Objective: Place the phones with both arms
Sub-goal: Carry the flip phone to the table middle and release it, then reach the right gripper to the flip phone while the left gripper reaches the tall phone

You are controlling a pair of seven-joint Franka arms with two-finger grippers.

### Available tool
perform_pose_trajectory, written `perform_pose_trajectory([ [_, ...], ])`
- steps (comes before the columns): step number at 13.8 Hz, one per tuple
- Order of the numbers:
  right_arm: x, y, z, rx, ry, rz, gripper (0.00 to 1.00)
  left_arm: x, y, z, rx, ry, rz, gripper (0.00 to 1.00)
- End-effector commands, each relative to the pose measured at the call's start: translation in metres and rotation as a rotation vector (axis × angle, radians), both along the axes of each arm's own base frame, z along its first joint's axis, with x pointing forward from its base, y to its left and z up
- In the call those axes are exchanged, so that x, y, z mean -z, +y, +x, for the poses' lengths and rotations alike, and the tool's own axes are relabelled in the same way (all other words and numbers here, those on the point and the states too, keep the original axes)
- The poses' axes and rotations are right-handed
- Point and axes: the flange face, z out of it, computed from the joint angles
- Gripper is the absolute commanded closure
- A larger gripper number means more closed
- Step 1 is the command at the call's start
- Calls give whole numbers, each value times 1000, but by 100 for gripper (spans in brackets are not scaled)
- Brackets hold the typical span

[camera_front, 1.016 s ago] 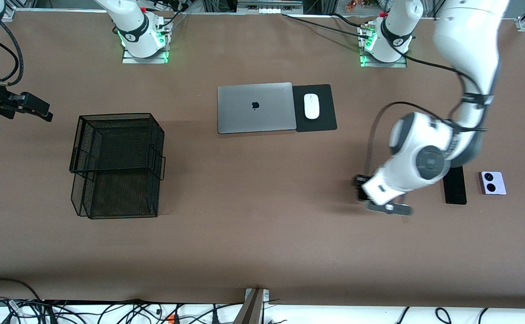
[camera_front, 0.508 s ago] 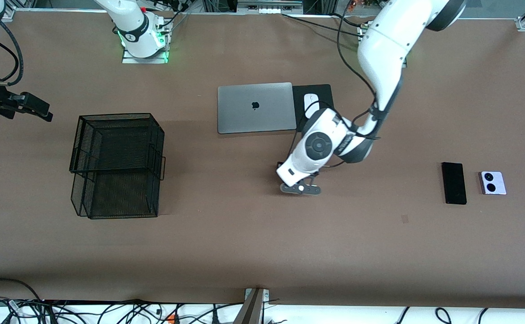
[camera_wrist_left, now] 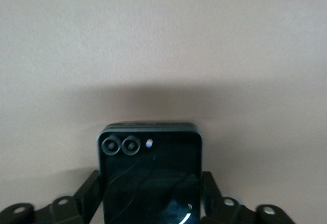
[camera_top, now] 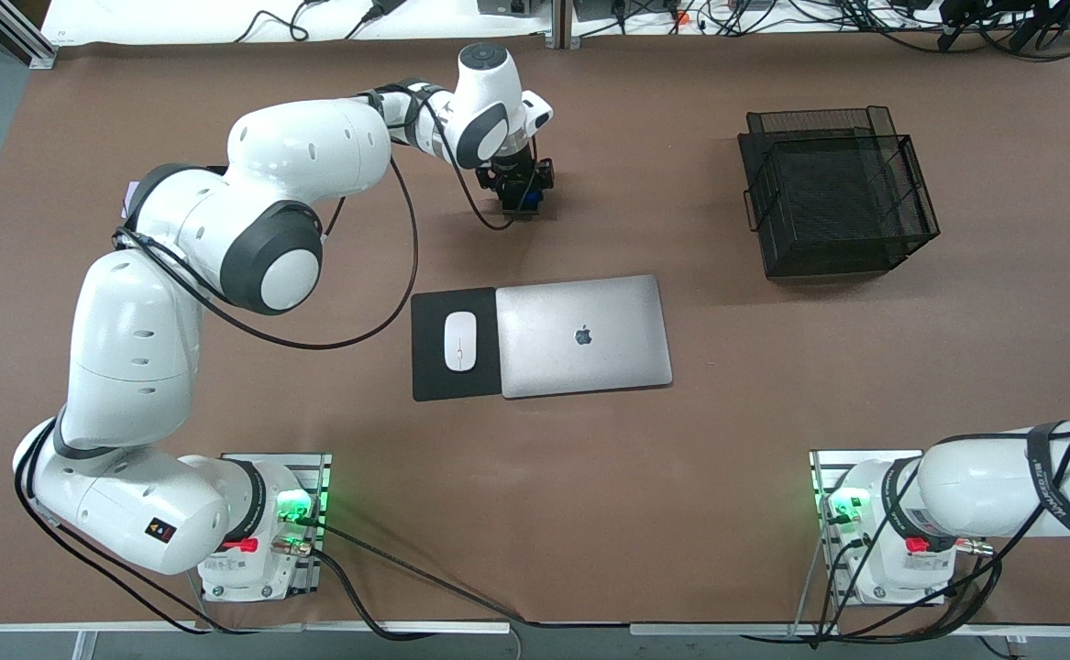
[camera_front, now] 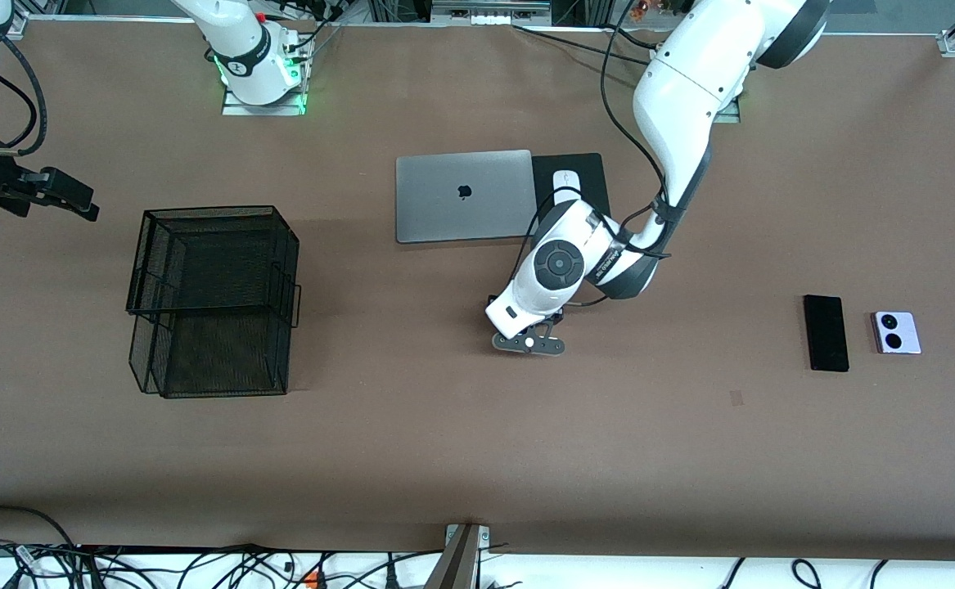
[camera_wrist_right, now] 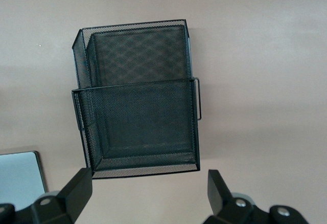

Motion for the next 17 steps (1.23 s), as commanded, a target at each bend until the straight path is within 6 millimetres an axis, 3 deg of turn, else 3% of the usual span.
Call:
perform_pose_trajectory([
  [1,-2,9,0,-25,2,11,0,-31,1,9,-9,-21,-10,0],
  [4,17,27,10,-42,19,8,0,-80,22,22,-30,-25,1,0],
  [5,24,36,15,-56,13,6,0,-102,50,33,-51,-8,17,0],
  [7,40,61,25,-94,3,9,0,-139,126,50,-59,83,71,0],
  [9,63,90,38,-81,-7,6,0,-155,205,59,-74,199,110,0],
  [13,96,194,39,-9,-32,13,0,-156,357,77,-32,262,183,0],
  [16,122,321,35,31,-74,29,0,-139,445,81,-1,274,254,0],
  [17,133,360,36,83,-78,33,0,-130,459,82,19,272,272,0],
])
